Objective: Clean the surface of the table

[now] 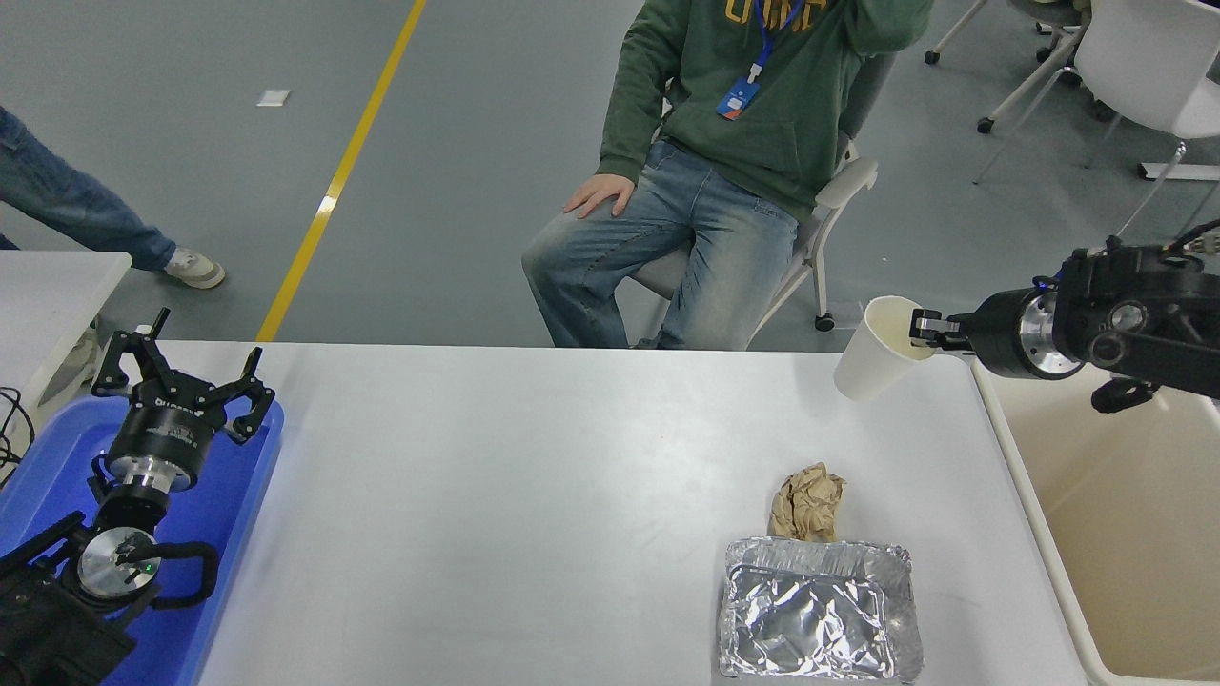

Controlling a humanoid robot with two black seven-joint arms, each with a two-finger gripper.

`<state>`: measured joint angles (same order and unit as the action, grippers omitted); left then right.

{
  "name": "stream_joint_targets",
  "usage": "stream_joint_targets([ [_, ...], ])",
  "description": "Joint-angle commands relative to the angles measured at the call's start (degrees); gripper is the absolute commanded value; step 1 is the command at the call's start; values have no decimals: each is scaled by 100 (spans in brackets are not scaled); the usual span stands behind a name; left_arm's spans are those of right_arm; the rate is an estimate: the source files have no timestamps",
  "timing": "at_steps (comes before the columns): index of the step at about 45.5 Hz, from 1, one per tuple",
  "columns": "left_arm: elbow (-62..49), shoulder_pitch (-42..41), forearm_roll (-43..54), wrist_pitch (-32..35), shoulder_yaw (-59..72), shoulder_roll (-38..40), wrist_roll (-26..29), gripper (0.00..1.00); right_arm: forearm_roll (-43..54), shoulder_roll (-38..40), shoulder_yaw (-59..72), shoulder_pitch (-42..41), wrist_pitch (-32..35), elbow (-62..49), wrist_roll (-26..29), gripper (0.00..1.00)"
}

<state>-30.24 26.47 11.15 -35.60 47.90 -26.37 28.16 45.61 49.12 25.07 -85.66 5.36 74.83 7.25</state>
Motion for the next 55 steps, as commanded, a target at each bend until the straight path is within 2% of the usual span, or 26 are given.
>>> stream_joint_targets([
  [1, 1, -2, 1, 0, 0, 0, -3, 100, 264, 809, -11, -170, 44, 480, -118, 0],
  [21, 1, -2, 1, 0, 0, 0, -3, 100, 976, 1583, 6, 278, 1, 384, -241, 0],
  [28, 1, -2, 1, 0, 0, 0, 6, 100, 1038, 1741, -11, 577, -35, 33, -294, 0],
  [42, 1, -2, 1, 0, 0, 0, -3, 100, 977, 1619, -11, 1394, -535, -890, -549, 0],
  [55, 1, -2, 1, 0, 0, 0, 5, 100, 854, 942, -309, 2334, -966, -1892, -593, 0],
])
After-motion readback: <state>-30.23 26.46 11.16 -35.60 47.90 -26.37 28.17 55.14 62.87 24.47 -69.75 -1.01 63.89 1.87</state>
